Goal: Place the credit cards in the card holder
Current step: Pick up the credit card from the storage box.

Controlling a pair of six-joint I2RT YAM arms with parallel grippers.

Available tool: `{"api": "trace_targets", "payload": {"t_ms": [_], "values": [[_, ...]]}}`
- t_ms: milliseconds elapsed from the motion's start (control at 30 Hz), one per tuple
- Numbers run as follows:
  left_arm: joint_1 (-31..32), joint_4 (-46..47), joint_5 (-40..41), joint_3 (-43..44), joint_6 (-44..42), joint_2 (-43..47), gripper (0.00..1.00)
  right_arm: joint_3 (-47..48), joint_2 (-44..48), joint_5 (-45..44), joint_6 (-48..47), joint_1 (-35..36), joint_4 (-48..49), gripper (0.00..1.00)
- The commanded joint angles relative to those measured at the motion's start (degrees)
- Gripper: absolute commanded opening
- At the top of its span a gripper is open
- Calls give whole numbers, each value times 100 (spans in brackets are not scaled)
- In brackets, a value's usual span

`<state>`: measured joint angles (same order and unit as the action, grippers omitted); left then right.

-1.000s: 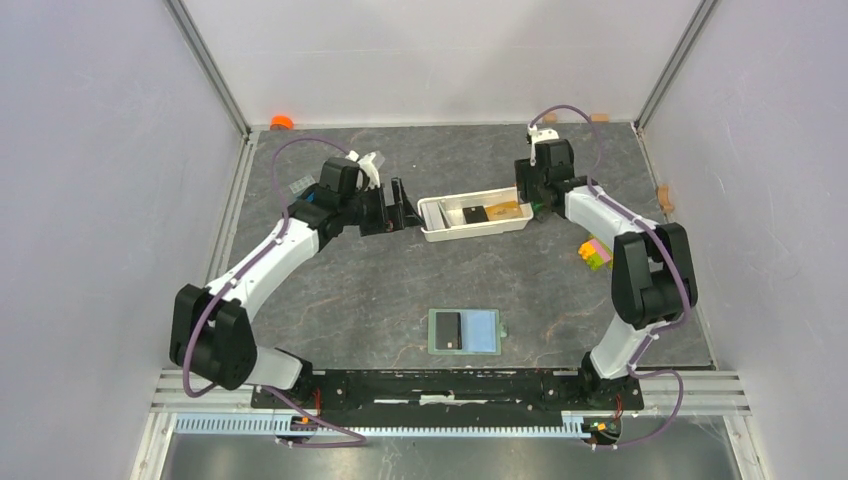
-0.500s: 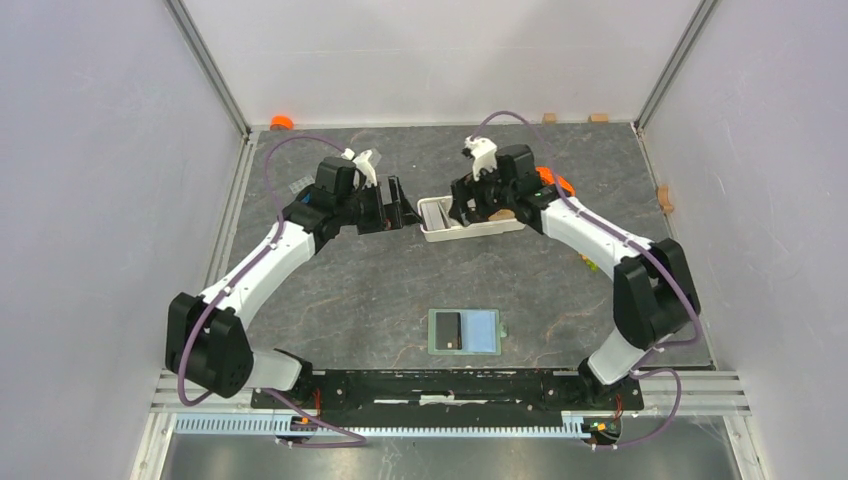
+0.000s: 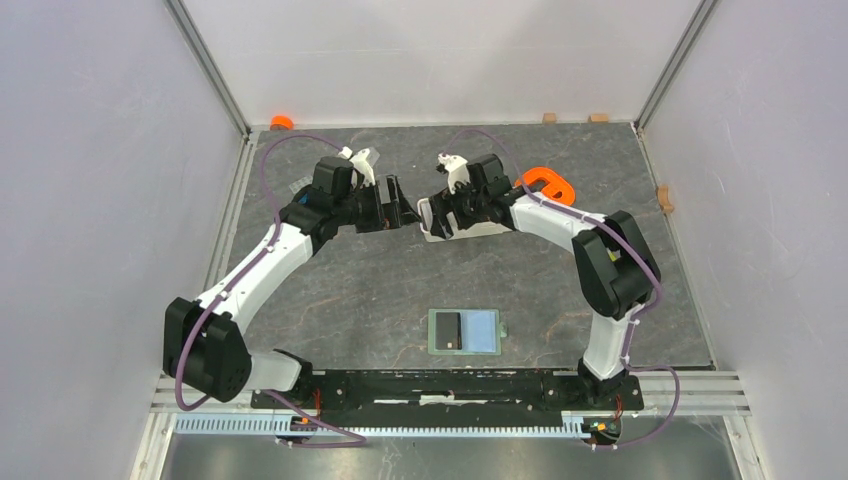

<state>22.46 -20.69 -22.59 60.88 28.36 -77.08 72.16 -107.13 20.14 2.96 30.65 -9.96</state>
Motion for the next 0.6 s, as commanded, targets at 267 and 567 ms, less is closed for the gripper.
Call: {"api": "trace_targets", "payload": {"t_ms": [267, 567], "values": [[-48, 166, -53, -30, -182, 168, 99, 726, -563, -208, 531, 195, 328, 98], [-47, 188, -114, -50, -157, 162, 99, 735, -635, -915, 1017, 421, 404, 98]]}}
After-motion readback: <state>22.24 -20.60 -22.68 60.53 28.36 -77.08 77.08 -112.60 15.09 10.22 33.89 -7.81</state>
